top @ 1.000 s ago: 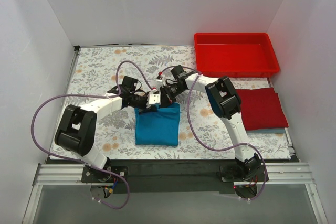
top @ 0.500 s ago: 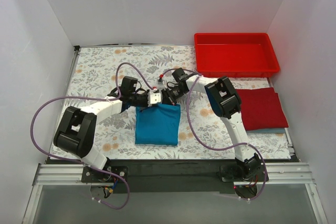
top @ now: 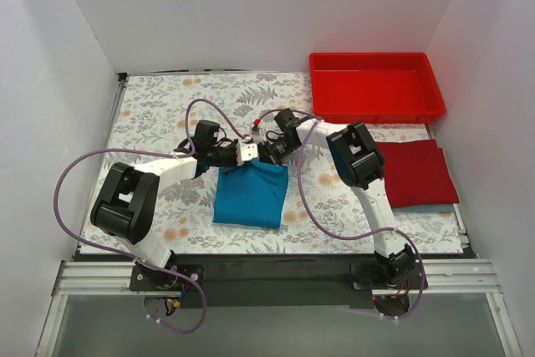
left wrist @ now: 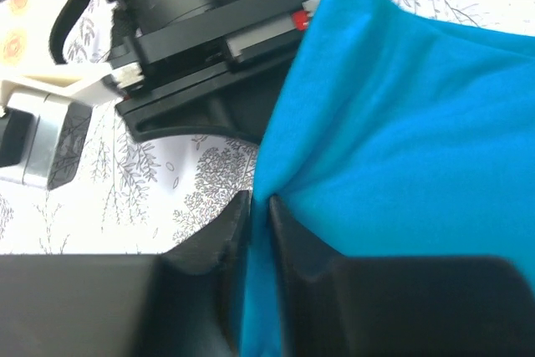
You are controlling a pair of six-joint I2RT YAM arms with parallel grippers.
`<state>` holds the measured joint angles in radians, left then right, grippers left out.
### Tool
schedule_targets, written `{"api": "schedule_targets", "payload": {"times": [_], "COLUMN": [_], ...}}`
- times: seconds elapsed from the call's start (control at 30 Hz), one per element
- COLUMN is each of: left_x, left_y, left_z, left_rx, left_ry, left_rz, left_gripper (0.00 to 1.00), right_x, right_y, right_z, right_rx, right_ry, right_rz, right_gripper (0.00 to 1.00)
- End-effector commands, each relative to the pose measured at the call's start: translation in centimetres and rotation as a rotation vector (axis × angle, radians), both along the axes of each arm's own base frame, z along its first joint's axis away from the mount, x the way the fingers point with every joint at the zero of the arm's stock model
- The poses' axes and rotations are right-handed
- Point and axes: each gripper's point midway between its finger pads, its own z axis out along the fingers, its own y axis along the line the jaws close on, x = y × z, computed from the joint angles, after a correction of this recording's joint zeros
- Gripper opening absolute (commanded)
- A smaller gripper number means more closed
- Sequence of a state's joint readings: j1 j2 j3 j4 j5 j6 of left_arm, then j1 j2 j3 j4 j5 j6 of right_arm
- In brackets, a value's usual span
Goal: Fold and stack the t-shirts
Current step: Fold the tshirt
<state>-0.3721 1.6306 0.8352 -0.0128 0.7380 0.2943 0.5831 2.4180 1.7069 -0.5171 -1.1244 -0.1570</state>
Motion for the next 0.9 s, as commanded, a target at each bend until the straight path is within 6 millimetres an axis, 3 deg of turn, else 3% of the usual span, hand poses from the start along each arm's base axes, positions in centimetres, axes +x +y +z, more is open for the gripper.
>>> {"api": "schedule_targets", "payload": {"times": [0.0, 0.13, 0.2, 0.23, 0.3, 0.33, 0.4, 0.43, 0.47, 0.5, 0.6, 0.73, 0.87], "left_x": [2.1, 1.4, 1.3, 0.1, 0.2, -0.4, -0.1, -0.4, -0.3, 0.1, 0.7, 1.6, 2.4], "left_y": [0.1, 1.4, 1.6, 2.3, 3.5, 4.7, 5.3, 5.7, 6.0, 6.1, 6.5, 6.7, 7.1], "left_z": [3.3, 5.7, 8.0, 7.5, 8.8, 7.8, 8.2, 7.1, 6.8, 6.8, 4.9, 3.6, 2.0], "left_rx": [-0.041, -0.07, -0.123, -0.12, -0.158, -0.154, -0.163, -0.147, -0.148, -0.142, -0.104, -0.081, -0.039], "left_ry": [-0.073, 0.104, 0.183, 0.309, 0.39, 0.497, 0.566, 0.652, 0.689, 0.71, 0.773, 0.798, 0.822], "left_rz": [0.073, 0.177, 0.191, 0.226, 0.251, 0.294, 0.33, 0.359, 0.379, 0.392, 0.443, 0.465, 0.493], "left_gripper": [0.19, 0.25, 0.29, 0.32, 0.42, 0.44, 0.49, 0.5, 0.52, 0.56, 0.58, 0.58, 0.57], "right_x": [1.9, 4.7, 6.0, 6.2, 7.5, 7.4, 7.8, 7.6, 7.4, 6.7, 5.2, 3.5, 3.3], "right_y": [-1.4, -1.6, -2.2, -2.6, -3.5, -4.2, -5.4, -6.0, -6.8, -7.4, -8.4, -9.4, -9.7], "right_z": [0.0, 3.3, 4.4, 4.7, 5.9, 6.3, 7.5, 7.8, 8.6, 8.3, 8.2, 6.1, 4.2], "right_rx": [-0.117, -0.137, -0.175, -0.195, -0.239, -0.25, -0.265, -0.267, -0.268, -0.278, -0.297, -0.341, -0.376], "right_ry": [-0.134, -0.312, -0.409, -0.443, -0.528, -0.552, -0.573, -0.566, -0.564, -0.544, -0.53, -0.452, -0.421], "right_rz": [-0.033, -0.055, -0.059, -0.048, -0.061, -0.037, -0.047, -0.05, -0.056, -0.049, -0.03, -0.017, -0.004], "right_gripper": [0.12, 0.24, 0.29, 0.39, 0.5, 0.6, 0.64, 0.66, 0.67, 0.67, 0.67, 0.63, 0.56]}}
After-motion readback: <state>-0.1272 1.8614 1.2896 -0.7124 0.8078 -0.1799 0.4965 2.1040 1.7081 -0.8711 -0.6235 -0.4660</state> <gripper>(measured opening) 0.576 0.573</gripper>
